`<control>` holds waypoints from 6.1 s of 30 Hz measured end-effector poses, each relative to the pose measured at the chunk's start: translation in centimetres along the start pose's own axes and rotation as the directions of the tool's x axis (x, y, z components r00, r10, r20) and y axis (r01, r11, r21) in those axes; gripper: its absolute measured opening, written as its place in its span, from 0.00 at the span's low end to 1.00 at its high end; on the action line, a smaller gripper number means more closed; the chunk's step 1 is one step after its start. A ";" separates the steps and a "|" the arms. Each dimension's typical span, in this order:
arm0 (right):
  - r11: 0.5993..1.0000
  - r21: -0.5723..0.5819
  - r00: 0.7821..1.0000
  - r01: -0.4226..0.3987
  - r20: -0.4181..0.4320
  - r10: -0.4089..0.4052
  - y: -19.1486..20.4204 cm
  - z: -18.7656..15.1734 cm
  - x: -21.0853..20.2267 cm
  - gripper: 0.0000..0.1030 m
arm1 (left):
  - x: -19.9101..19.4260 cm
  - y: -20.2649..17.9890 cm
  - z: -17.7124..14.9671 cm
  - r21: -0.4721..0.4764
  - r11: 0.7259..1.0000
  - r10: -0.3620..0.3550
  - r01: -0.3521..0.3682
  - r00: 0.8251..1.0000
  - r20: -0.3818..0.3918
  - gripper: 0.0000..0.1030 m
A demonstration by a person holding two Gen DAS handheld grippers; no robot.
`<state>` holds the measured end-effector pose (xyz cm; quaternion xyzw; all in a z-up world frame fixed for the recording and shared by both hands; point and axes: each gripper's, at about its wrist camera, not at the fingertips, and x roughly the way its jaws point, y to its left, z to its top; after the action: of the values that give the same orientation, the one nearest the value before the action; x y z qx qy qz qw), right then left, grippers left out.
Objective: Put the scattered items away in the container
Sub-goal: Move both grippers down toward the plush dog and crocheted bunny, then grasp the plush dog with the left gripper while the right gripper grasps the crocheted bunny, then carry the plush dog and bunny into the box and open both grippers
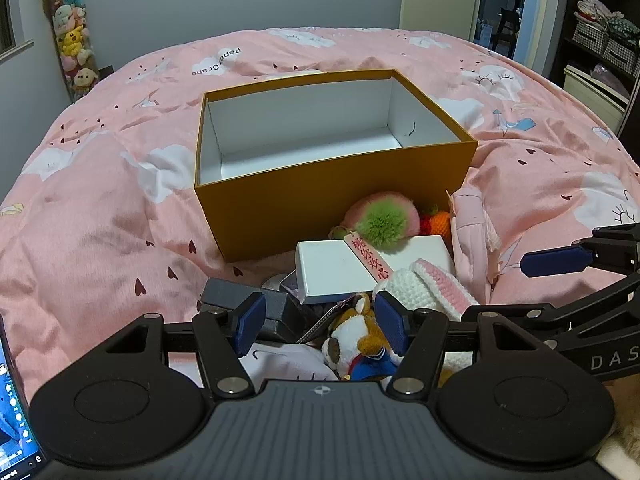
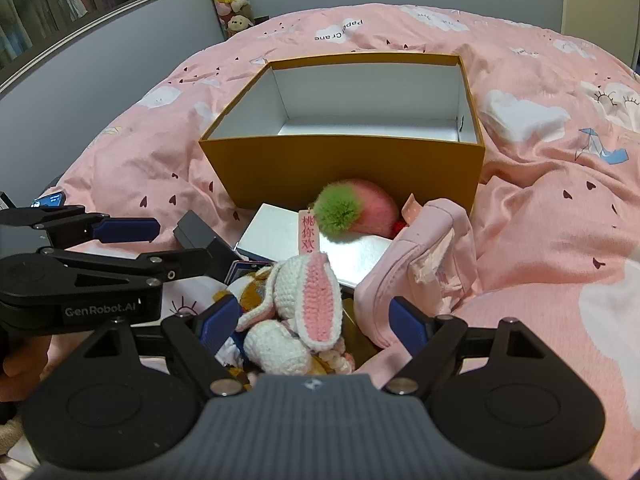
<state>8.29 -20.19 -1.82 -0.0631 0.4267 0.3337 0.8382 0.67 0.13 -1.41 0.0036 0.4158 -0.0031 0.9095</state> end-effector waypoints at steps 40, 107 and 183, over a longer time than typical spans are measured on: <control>0.958 0.206 0.928 -0.198 -0.275 0.251 -3.6 1.3 8.5 0.59 | 7.8 2.3 -0.6 -0.167 0.957 -0.281 0.237 0.902 -0.328 0.54; 0.949 0.070 0.943 -0.309 0.151 0.296 -3.4 16.2 2.7 0.40 | 2.4 7.9 14.9 -0.082 0.984 -0.153 0.158 0.986 0.067 0.49; 0.985 0.007 0.981 -0.171 0.090 0.170 -4.9 14.1 6.9 0.48 | 4.1 4.3 10.5 0.026 0.993 -0.113 0.112 0.993 0.035 0.54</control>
<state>23.68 -14.98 0.91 -0.0053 0.3951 0.4036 0.8252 11.35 4.31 2.39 -0.0089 0.3985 -0.0594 0.9152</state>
